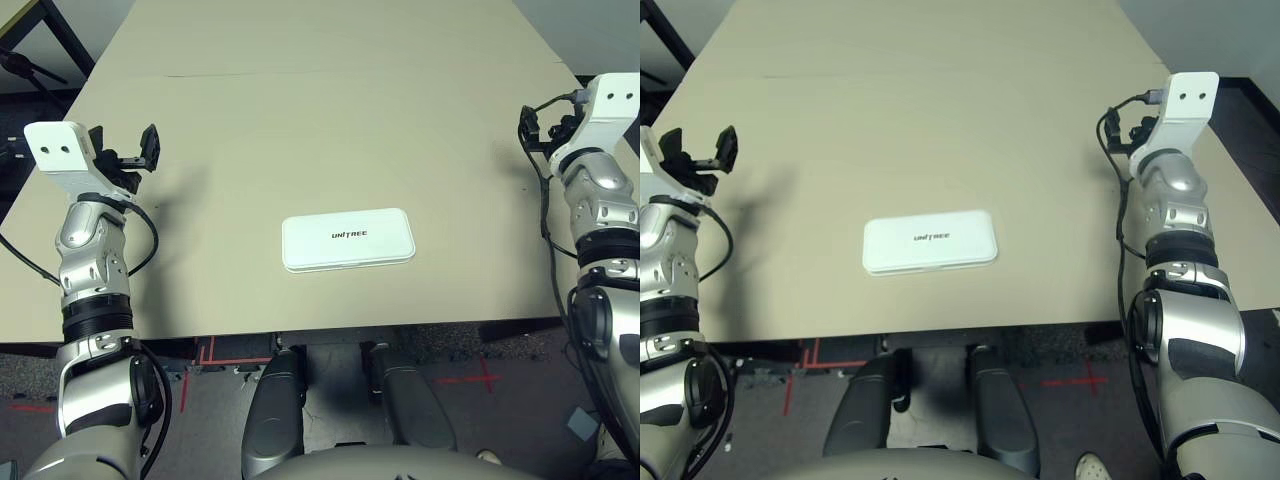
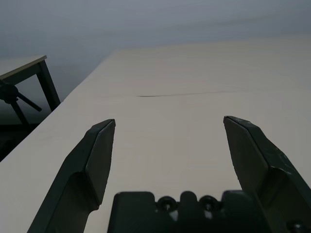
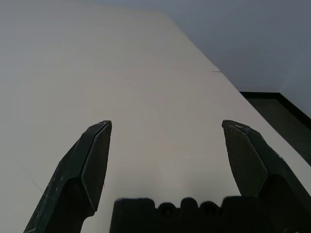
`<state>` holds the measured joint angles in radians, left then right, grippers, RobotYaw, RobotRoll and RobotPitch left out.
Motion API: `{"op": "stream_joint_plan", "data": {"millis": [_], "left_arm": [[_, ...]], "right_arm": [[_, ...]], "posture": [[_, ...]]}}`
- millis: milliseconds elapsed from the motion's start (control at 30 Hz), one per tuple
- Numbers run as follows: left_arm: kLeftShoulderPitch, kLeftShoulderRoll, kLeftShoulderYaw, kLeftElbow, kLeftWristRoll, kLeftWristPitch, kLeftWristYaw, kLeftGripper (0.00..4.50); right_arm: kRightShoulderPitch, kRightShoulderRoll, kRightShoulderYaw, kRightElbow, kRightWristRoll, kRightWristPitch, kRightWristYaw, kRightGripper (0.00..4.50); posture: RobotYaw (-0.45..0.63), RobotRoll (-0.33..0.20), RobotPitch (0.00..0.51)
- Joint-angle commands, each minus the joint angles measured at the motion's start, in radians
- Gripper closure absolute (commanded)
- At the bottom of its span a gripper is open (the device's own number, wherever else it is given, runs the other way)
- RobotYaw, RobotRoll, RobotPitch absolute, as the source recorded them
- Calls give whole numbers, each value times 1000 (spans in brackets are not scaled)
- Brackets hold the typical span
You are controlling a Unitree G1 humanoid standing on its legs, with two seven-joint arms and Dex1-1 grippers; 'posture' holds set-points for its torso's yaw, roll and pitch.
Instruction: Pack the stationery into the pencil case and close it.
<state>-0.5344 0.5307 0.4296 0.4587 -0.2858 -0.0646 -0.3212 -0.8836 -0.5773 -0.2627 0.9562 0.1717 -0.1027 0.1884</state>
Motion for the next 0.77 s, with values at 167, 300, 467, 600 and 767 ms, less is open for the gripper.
{"op": "stream_joint_plan", "data": {"millis": [167, 300, 467, 600, 767], "left_arm": [[-11, -7, -23, 37, 5, -13, 2, 22], [-10, -6, -23, 39, 1, -12, 2, 22], [-16, -9, -27, 46, 2, -14, 1, 22], [-25, -10, -31, 53, 2, -15, -1, 22], [-26, -5, -29, 52, 0, -15, -8, 22]], "right_arm": [[35, -18, -28, 10, -2, -10, -6, 0], [42, -14, -28, -3, -4, -3, -5, 0], [52, -15, -31, -22, -2, 4, 1, 0], [52, -14, -33, -23, -2, 4, 0, 0], [59, -6, -31, -23, -2, 1, 2, 0]], "posture": [[-26, 0, 219], [-39, 0, 217], [-46, 0, 211], [-52, 0, 206], [-40, 0, 202]]}}
